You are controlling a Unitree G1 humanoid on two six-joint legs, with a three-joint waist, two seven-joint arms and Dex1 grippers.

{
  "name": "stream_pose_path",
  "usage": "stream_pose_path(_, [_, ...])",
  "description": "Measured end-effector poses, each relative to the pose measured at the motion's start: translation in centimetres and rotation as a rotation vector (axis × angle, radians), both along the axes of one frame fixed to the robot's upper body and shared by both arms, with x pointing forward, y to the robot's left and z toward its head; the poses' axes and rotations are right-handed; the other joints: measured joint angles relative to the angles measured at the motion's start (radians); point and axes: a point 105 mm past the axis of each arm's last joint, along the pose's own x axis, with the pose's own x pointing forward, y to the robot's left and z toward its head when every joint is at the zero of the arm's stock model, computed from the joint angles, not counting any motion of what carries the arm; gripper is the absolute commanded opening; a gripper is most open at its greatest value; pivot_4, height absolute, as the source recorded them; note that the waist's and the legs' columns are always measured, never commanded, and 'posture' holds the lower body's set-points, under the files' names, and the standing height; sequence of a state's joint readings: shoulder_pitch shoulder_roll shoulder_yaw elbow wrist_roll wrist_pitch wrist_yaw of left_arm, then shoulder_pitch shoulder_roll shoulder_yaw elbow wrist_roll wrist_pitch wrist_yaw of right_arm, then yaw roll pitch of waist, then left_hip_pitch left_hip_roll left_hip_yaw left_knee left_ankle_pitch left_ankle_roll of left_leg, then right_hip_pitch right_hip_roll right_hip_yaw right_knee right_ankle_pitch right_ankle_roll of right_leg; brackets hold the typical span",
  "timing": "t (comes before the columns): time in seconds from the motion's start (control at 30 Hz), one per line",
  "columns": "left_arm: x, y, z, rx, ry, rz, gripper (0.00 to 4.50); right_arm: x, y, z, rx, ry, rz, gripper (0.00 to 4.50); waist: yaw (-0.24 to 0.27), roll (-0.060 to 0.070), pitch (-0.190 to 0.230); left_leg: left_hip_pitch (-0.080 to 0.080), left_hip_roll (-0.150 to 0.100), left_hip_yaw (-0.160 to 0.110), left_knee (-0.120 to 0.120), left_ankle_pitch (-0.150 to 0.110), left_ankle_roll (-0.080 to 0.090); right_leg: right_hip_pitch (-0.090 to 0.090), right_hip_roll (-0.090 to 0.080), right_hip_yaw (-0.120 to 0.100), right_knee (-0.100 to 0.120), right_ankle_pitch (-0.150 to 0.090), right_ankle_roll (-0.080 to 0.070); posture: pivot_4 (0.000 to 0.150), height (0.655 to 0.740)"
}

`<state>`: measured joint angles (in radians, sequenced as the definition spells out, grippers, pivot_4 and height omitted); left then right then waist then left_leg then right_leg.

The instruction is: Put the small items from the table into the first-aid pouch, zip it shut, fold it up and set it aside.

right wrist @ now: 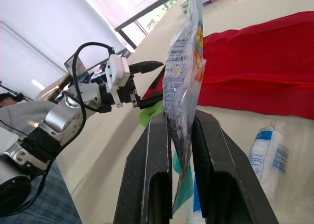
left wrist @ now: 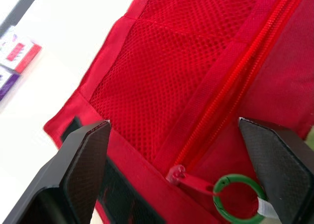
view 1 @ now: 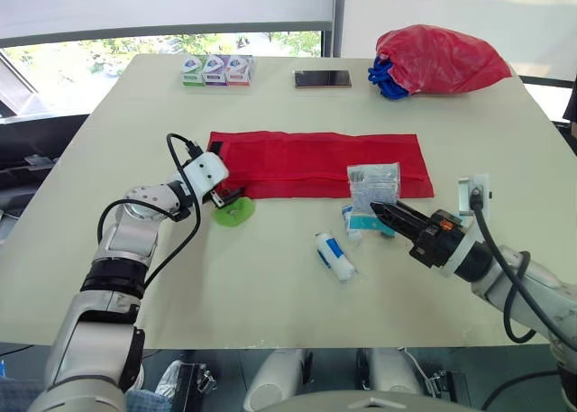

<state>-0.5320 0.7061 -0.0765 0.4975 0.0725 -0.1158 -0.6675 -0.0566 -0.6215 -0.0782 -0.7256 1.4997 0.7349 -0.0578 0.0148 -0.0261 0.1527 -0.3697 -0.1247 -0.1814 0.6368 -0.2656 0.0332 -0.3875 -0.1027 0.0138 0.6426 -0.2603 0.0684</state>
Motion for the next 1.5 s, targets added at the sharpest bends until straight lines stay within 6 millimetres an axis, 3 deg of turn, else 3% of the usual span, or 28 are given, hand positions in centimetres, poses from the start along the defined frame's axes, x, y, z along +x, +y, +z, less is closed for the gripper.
stream_pose_path(0.37, [2.0,-0.5,0.8,0.12,-0.117,0.057,4.41,0.1,0.1,0.3,-0.002,-0.014,0.007,0.07,-0.004,0.0,0.0,0.0,0.0,0.001,0.001,0.0,0.0,0.0,0.001,-0.002,0.0,0.001,0.001,0.15,0.74])
stream_pose_path(0.57, [2.1,-0.3,0.9,0.129,-0.15,0.062,4.41,0.1,0.1,0.3,-0.005,-0.015,0.003,0.07,-0.003,0.0,0.0,0.0,0.0,0.001,0.001,0.0,0.0,0.0,0.001,-0.002,0.0,0.001,0.001,0.15,0.74])
stream_pose_path(0.67, [2.0,-0.5,0.8,0.137,-0.161,0.043,3.75,0.2,0.1,0.3,-0.004,-0.015,0.001,0.07,-0.002,0.0,0.0,0.0,0.0,0.001,0.001,0.0,0.0,0.0,0.001,-0.001,0.0,0.001,0.001,0.15,0.74])
stream_pose_path(0.9, [1.7,-0.2,0.0,0.135,-0.145,0.041,0.8,0.2,0.1,0.2,-0.008,-0.013,-0.009,0.07,-0.003,0.0,0.0,0.0,0.0,0.001,0.001,0.0,0.0,0.0,0.001,-0.001,0.0,0.002,0.001,0.15,0.74])
stream_pose_path(0.93, [1.7,-0.2,0.1,0.131,-0.149,0.044,0.2,0.2,0.1,0.1,-0.01,-0.013,-0.012,0.07,-0.003,0.0,0.0,0.0,0.0,0.001,0.001,0.0,0.0,0.0,0.001,-0.001,0.0,0.002,0.001,0.15,0.74])
stream_pose_path(1.3, [1.3,-0.5,0.0,0.075,-0.098,0.0,0.09,0.3,0.1,0.1,-0.007,-0.014,-0.022,0.07,-0.003,0.0,0.0,0.0,0.0,0.002,0.001,0.0,0.0,0.0,0.001,-0.001,0.001,0.002,0.001,0.15,0.74])
stream_pose_path(1.43, [0.4,-2.6,-0.3,-0.002,-0.042,-0.096,0.09,0.3,0.2,0.0,-0.012,-0.013,-0.022,0.07,0.0,0.0,0.0,0.0,0.0,0.002,0.002,0.0,0.0,0.0,0.001,-0.001,0.001,0.002,0.001,0.15,0.74])
stream_pose_path(1.5, [-0.3,-4.6,-0.6,-0.036,0.005,-0.179,0.09,0.3,0.4,-0.4,-0.026,0.002,-0.018,0.07,-0.001,0.0,0.0,0.0,0.0,0.002,0.003,0.0,0.0,0.0,0.0,-0.001,0.001,0.002,0.001,0.15,0.74])
